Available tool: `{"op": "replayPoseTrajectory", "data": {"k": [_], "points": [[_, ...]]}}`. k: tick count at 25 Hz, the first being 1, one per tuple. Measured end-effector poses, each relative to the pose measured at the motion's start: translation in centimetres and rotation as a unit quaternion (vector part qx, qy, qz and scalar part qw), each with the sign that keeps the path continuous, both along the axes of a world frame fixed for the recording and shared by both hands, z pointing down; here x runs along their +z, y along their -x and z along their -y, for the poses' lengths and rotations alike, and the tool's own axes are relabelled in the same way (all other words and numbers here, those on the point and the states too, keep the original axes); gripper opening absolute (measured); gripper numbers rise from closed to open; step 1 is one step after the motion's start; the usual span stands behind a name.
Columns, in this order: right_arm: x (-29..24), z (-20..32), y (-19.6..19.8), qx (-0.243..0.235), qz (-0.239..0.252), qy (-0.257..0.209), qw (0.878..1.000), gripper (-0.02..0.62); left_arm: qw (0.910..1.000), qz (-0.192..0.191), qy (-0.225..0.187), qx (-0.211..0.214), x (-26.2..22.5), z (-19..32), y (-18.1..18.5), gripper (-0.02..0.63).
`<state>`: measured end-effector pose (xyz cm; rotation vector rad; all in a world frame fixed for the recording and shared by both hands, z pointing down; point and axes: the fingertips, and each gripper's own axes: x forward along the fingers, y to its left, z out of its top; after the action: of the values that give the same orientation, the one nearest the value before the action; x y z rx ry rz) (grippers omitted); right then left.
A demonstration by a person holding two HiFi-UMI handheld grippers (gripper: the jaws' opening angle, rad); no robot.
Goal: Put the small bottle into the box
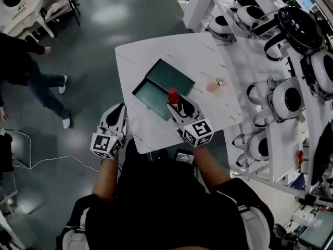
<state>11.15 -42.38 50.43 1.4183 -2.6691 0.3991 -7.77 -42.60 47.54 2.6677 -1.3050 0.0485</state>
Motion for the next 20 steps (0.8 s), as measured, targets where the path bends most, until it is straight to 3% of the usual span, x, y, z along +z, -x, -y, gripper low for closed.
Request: {"op": "replayPoseTrajectory", "data": {"k": [4,7,14,20], "points": [[1.8,4.5,1.4,0.001,-0.059,0.030,0.998,0.235,0.9989,-0.008,0.010,0.045,1.8,4.9,0.5,0.020],[4.0,4.9,2.3,-0.011,-0.118,0.077,0.990,0.235,0.9961,-0.011,0.027,0.083,3.6,6.3,0.2,0.020],[10.5,6.6,6.3,-0.084,-0.227,0.180,0.953,0.235,0.9893,-0.023,0.039,0.139,7.3,10.3,0.7,0.020],[15.9,6.5,6.9,-0.097,-0.273,0.269,0.918,0.235,0.9845,-0.039,0.066,0.158,9.8,12.0,1.7,0.020]]}}
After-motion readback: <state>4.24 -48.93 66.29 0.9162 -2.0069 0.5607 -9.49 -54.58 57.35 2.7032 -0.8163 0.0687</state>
